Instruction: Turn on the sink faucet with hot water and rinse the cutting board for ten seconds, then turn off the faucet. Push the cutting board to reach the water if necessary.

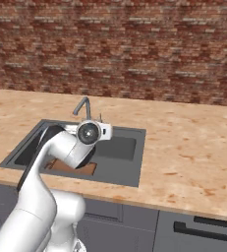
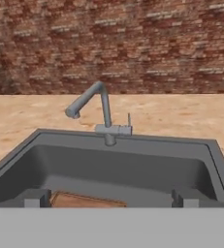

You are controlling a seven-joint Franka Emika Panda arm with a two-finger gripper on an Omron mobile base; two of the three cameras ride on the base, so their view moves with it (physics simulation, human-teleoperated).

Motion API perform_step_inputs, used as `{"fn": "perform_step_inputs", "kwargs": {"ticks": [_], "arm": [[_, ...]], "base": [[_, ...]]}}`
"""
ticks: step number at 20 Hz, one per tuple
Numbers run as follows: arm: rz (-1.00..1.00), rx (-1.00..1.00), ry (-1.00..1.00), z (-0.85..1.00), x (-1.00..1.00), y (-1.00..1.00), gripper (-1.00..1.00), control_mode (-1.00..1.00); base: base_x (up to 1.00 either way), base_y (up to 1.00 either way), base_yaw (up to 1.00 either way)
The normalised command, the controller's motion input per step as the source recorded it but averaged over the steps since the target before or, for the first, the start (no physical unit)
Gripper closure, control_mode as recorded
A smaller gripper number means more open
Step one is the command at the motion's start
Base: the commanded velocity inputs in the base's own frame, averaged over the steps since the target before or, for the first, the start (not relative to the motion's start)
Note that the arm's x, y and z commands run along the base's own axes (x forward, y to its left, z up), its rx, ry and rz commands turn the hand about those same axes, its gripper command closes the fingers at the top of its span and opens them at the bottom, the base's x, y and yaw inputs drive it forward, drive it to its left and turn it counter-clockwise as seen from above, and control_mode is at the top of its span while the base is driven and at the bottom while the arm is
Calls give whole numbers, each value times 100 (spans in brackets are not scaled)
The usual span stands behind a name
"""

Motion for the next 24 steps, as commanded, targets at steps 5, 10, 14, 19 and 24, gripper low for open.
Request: {"fn": "perform_step_inputs", "kwargs": {"ticks": [5, 10, 14, 19, 24], "arm": [[1, 5, -13, -15, 58, 0, -100, -100], [0, 7, -5, -12, 65, 0, -100, -100], [0, 7, 0, -8, 75, 0, -100, -100], [0, 5, 0, -13, 62, -1, -100, -100], [0, 2, -1, -23, 46, -2, -100, -100]], "base": [[0, 0, 0], [0, 0, 0], [0, 0, 0], [0, 0, 0], [0, 0, 0]]}}
